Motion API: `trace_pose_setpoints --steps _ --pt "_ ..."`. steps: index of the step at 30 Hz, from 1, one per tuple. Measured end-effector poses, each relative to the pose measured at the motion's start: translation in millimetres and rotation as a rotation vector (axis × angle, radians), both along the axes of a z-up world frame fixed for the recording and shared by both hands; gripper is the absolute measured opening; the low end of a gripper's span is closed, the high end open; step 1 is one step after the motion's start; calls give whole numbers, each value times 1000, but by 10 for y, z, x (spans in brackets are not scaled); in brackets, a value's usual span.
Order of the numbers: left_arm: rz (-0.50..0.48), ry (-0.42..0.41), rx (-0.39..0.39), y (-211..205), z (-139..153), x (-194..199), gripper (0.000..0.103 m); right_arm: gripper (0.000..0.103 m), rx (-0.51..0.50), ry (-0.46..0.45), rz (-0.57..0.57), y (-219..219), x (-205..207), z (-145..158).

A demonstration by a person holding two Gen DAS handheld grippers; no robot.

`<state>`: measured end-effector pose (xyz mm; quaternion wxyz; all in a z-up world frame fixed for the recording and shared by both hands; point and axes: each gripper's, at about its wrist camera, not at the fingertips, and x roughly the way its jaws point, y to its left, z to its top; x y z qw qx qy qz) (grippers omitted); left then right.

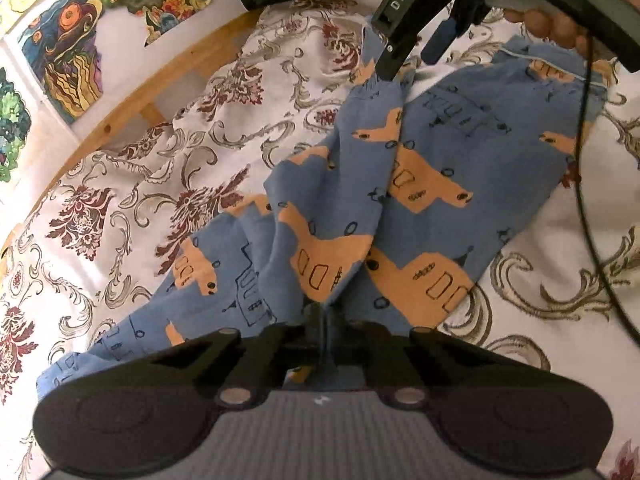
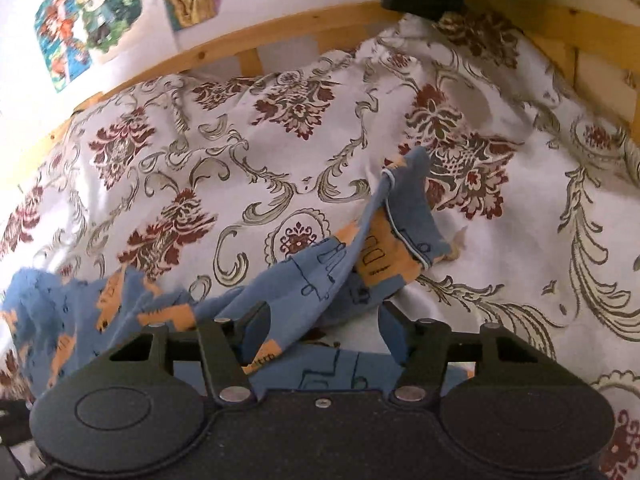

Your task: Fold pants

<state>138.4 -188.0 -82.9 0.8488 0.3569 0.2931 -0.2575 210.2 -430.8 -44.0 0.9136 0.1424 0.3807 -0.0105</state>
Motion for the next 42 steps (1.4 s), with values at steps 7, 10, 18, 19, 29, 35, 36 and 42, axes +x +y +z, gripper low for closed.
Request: trace_pose_setpoints --steps 7,10,18,19,29,35,36,42 --pt "-27 -59 4 -178 -69 31 32 63 -25 15 13 -58 134 27" --pt "-37 -60 23 -245 -102 49 18 63 -18 16 13 -88 195 38" --pt "-44 -70 22 -296 -101 28 5 63 37 20 -42 -233 457 73" --pt "-45 -66 22 -297 -103 27 3 63 49 26 -50 -253 497 72" --pt "-39 -49 -14 -228 -44 48 1 0 148 40 -188 -472 722 47" --pt "-54 -45 -59 -132 131 61 1 0 133 -70 -188 -540 334 345" --pt "-63 -45 -65 -112 162 51 1 0 115 -84 -184 -538 243 402" --pt "-142 -20 -91 34 290 -85 1 0 -8 -140 -185 -458 -623 619"
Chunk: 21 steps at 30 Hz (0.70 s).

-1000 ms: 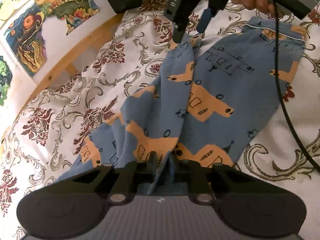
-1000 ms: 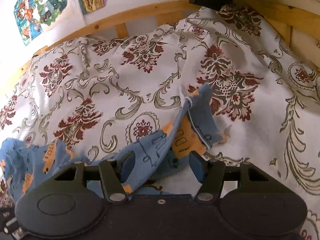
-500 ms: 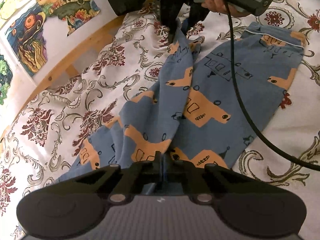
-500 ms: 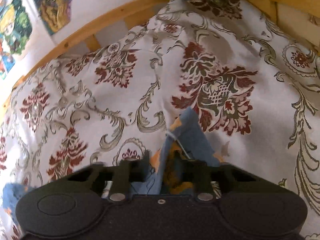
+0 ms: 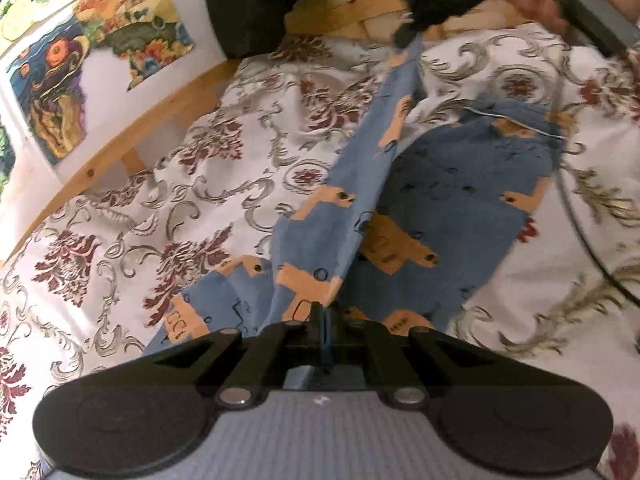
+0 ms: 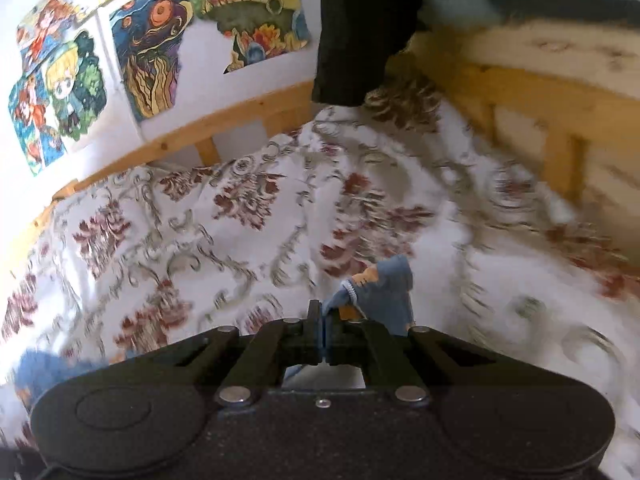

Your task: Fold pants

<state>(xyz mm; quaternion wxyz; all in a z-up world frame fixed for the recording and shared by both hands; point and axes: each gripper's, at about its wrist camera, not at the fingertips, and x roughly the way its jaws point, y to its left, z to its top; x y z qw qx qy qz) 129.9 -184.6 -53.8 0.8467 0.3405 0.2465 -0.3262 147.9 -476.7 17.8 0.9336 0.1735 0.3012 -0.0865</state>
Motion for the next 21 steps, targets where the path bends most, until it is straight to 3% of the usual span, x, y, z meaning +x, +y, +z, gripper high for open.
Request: trace_pose_setpoints --steps 3,6,10,12,15,17,19,21 --pt "-42 3 28 23 -46 -95 1 0 5 93 -38 -5 -383 -126" --pt "-63 10 64 -2 -153 -153 1 0 95 203 -80 -82 -581 -341" --pt "-58 15 71 -26 -188 -166 1 0 114 243 -103 -106 -594 -464" --pt "-53 12 65 -37 -169 -157 1 0 41 223 -84 -25 -537 -396" --pt "-55 3 64 -67 -151 -150 1 0 -221 148 -13 252 -505 -147" --pt "-61 -1 67 -79 -152 -164 1 0 -344 145 20 424 -553 -71" --pt "-65 11 75 -70 -179 -148 1 0 -355 203 29 475 -555 -143" --pt "-73 25 88 -49 -216 -143 1 0 -298 298 27 434 -576 -327"
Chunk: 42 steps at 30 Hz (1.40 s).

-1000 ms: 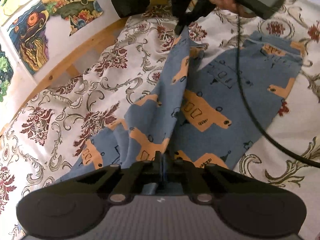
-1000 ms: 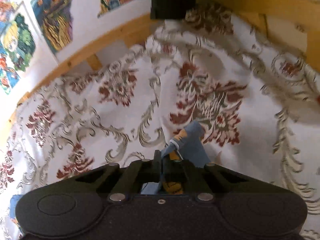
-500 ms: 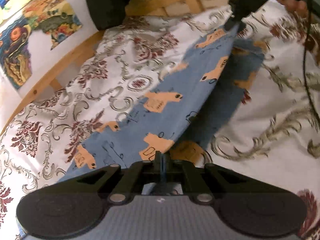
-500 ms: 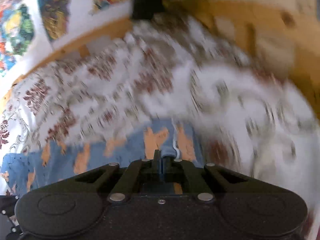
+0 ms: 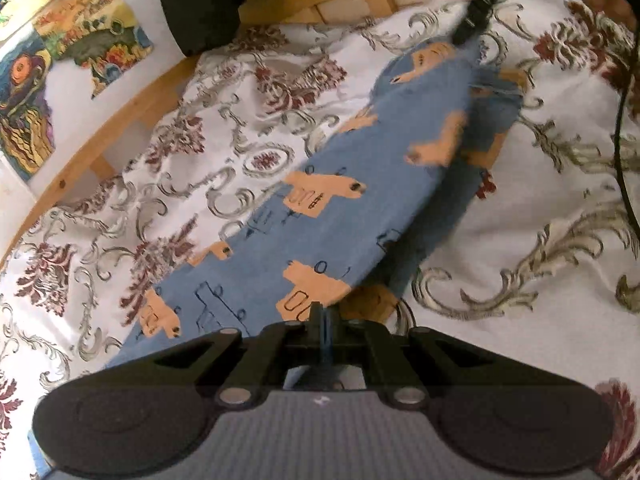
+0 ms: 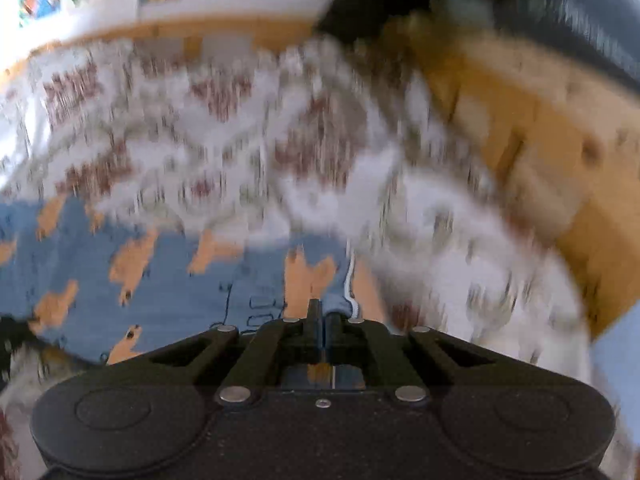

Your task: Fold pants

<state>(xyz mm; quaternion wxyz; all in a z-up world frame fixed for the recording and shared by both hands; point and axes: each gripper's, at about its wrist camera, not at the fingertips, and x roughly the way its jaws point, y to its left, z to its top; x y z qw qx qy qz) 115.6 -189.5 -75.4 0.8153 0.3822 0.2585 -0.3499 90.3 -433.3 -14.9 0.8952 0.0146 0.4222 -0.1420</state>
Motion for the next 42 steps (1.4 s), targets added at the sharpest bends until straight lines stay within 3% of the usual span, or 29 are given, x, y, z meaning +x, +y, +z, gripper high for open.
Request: trace_pose_setpoints --steps 4,9,13,17,18,20,21,22,24,25,28,32,36,42 --pt "-5 16 17 61 -50 5 1 0 161 118 -53 -149 -35 -223" --pt "-1 27 27 75 -70 33 1 0 260 197 -65 -261 1 -302" --pt "18 47 27 58 -116 76 1 3 251 188 -75 -244 34 -306" --pt "24 79 19 120 -119 112 10 21 240 226 -50 -231 48 -351" --pt "24 94 10 165 -97 122 13 30 257 231 -46 -248 34 -326" --pt "30 131 -17 289 -13 134 36 48 292 250 -20 -267 -9 -255" --pt "43 165 -51 387 56 150 45 62 301 261 3 -256 -46 -199" --pt "58 193 -85 474 118 168 58 68 290 263 29 -226 -90 -124" --pt "98 243 -165 681 258 238 61 70 218 238 107 -105 -144 65" --pt "134 250 -200 772 316 314 63 76 167 217 149 -19 -126 151" --pt "301 196 -263 911 395 629 74 91 73 90 276 259 86 328" --pt "492 163 -362 1104 366 1137 74 91 89 -42 426 577 697 299" --pt "564 227 -519 1286 313 1564 70 83 91 -52 568 854 1367 103" --pt "582 224 -487 1171 189 1930 71 82 81 -51 650 1275 2054 -115"
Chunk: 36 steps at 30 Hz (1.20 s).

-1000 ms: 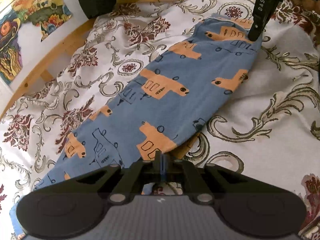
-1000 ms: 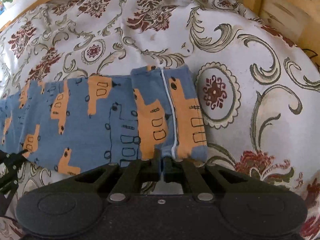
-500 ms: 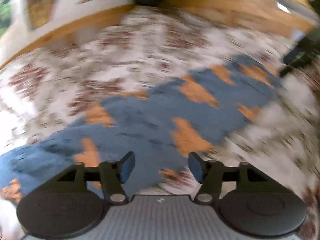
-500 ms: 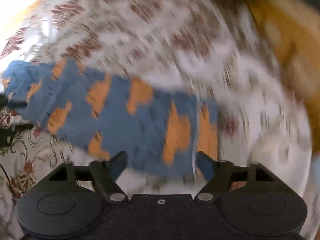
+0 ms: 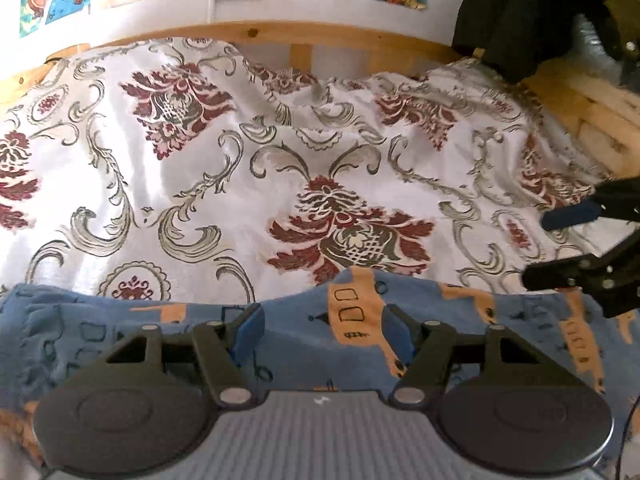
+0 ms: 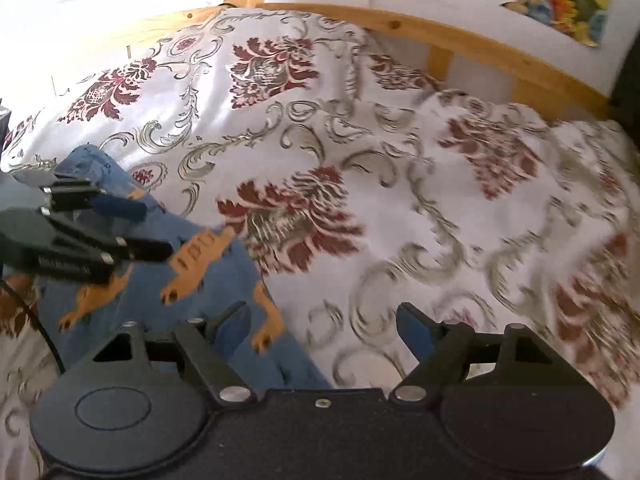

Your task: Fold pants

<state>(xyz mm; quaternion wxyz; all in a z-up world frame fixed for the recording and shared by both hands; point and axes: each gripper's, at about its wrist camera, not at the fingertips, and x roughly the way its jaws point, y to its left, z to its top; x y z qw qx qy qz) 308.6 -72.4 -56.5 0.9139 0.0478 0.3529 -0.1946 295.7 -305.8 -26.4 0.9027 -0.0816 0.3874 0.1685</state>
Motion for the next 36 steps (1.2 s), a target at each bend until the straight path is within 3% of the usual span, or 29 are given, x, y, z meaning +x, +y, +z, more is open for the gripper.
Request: trace_pose_setpoints --steps 4,8,12,17,18,20,22,23,33,36 --pt "9 4 5 -46 -40 111 75 81 -28 -28 9 31 146 -57" --pt "-3 6 49 -86 -74 186 77 81 45 -23 -22 -139 232 -63" --pt "-61 88 111 -147 -148 176 73 81 98 0 -38 -293 272 -76" --pt "-125 -1 229 -185 -74 18 78 81 152 -8 -50 -394 246 -99" --pt "-134 -7 255 -201 -105 17 73 81 161 -11 -55 -397 239 -114" --pt "-161 26 295 -224 -209 31 21 81 181 -9 -61 -389 230 -146" --pt "-193 16 305 -236 -258 -8 14 81 194 -3 -59 -363 219 -165" --pt "-202 4 326 -255 -257 -37 6 81 194 -5 -56 -343 214 -162" --pt "-136 -14 279 -5 -76 -426 2 73 252 16 70 -67 275 -63" --pt "-136 -4 289 34 -97 -478 2 69 362 118 149 26 341 -82"
